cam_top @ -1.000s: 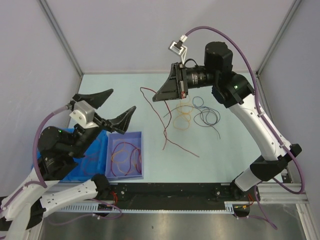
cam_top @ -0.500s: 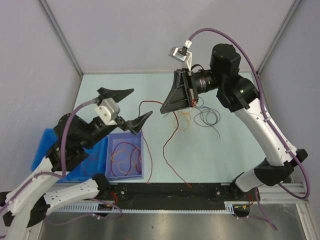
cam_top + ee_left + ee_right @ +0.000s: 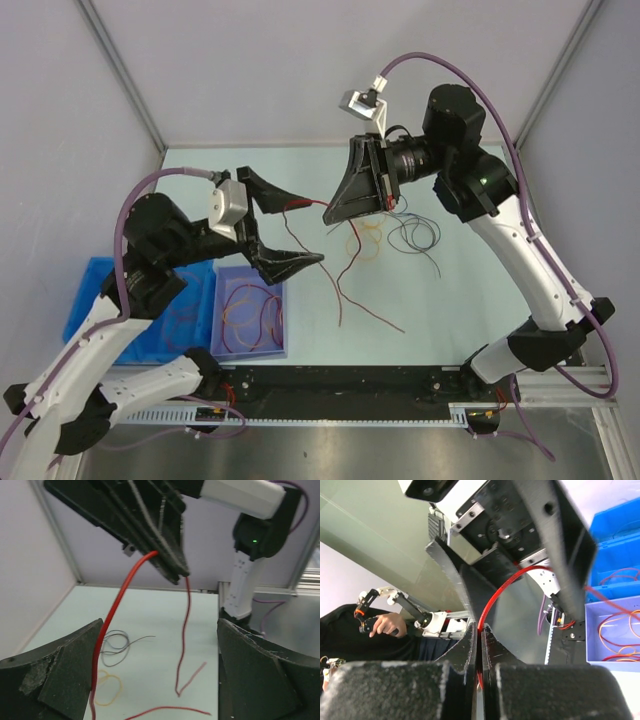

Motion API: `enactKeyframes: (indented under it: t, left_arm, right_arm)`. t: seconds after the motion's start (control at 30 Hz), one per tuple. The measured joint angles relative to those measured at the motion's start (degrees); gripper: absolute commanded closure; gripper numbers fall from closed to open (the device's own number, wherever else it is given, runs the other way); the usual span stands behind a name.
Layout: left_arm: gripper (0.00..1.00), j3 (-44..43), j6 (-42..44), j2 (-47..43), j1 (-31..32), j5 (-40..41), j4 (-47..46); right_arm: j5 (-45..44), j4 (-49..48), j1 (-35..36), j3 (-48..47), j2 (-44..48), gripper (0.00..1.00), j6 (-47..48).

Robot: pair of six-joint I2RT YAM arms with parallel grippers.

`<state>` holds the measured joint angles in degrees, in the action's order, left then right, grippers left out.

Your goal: Untangle the cables

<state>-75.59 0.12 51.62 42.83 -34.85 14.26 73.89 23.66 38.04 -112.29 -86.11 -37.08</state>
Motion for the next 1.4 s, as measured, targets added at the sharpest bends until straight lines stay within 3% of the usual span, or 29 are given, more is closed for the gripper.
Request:
enactKeyframes:
  t: [0.27,0.7,0.9,0.93,1.0,1.03,1.17,1.2,1.4]
  left_arm:
    - [0.0,0.44,-4.94,0.61,0.52,-4.0,-0.48]
    - [0.02,3.74,-7.26,6.58,10.1,15.96,-4.0]
    - [0.25,3.82,-7.96,7.96,12.68,24.79,-5.33]
    - [0.36,3.82,-8.11,8.13,13.09,26.51,-5.42]
    - [0.46,3.82,-8.46,8.44,13.62,29.77,-5.46]
    - [0.57,3.82,-8.68,8.59,13.75,31.58,-5.53]
    - [0.83,3.82,-9.09,8.87,14.29,37.94,-5.81]
    - [0.99,3.82,-9.2,8.9,14.69,38.77,-6.05]
    - [1.0,3.93,-9.6,9.35,15.72,42.23,-5.44]
  right_arm:
    - [-2.19,-0.04,-2.1,0.0,-1.33,1.0,-0.39]
    - [-14.69,4.74,1.62,-3.1,-3.8,1.0,0.94]
    - [-22.08,7.08,3.89,-4.04,-3.89,1.0,0.94]
    - [-23.47,7.39,4.02,-4.15,-3.82,1.0,0.76]
    - [-26.25,7.91,4.31,-4.17,-3.67,1.0,0.02]
    - [-27.65,8.33,4.52,-4.17,-3.48,1.0,-0.44]
    - [-33.22,9.29,5.46,-3.69,-1.9,1.0,-1.97]
    - [-34.42,9.11,5.73,-3.28,-1.51,1.0,-2.36]
    - [-42.21,8.17,6.82,1.31,2.03,1.0,-5.42]
